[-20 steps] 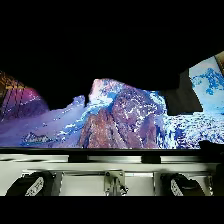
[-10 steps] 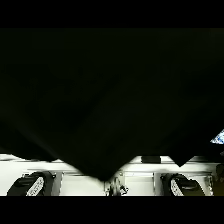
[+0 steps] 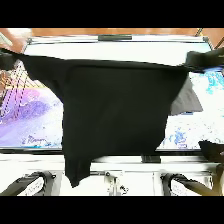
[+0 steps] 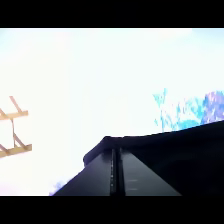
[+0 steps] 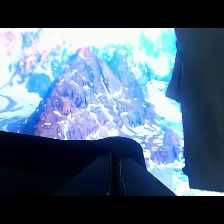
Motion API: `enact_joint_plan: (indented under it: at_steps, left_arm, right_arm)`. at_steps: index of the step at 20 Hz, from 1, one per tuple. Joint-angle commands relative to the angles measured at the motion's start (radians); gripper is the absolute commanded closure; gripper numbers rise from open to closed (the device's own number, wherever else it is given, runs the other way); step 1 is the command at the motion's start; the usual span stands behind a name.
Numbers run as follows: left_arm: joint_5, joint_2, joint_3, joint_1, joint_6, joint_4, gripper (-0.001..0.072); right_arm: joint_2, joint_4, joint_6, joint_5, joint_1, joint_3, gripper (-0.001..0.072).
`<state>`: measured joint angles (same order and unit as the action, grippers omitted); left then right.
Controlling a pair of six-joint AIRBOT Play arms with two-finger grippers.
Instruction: Fold the shirts.
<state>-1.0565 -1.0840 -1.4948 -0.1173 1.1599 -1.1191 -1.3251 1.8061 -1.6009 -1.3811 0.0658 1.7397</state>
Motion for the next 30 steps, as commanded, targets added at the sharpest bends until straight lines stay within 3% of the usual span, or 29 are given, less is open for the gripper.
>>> enact_joint_plan:
  at_steps: [1,4,7,12,18,22,28,29,30]
  left_arm:
    - [0.086,-0.209,0.046,0.0,0.001,0.102,0.0679]
    - [0.182,-0.34,0.046,0.0,0.001,0.235,0.0679]
    - [0.182,-0.443,0.047,0.004,0.002,0.33,0.0679]
    - [0.069,-0.536,0.047,0.048,0.005,0.335,0.0679]
    - [0.031,-0.531,-0.009,0.033,0.031,0.334,0.0679]
    - [0.126,-0.531,-0.077,0.022,0.031,0.335,0.0679]
    - [0.341,-0.55,-0.105,0.046,0.032,0.35,0.0678]
    - [0.334,-0.562,-0.105,0.054,0.035,0.35,0.0662]
    - [0.306,-0.577,-0.105,0.062,0.036,0.35,0.0504]
  right_arm:
    - [-0.251,0.088,0.001,0.146,0.0,-0.009,0.0651]
    - [-0.363,0.143,0.016,0.313,0.0,-0.009,0.0651]
    - [-0.418,0.157,0.062,0.409,-0.001,-0.009,0.0651]
    - [-0.462,0.159,0.094,0.351,-0.022,-0.009,0.065]
    - [-0.45,0.158,0.092,0.345,-0.022,-0.008,0.065]
    - [-0.449,0.188,0.047,0.466,-0.027,0.018,0.0651]
    - [-0.454,0.186,0.068,0.714,-0.039,0.035,0.0649]
    - [-0.456,0.185,0.072,0.704,-0.039,0.035,0.0604]
    - [-0.456,0.185,0.072,0.679,-0.039,0.035,0.0427]
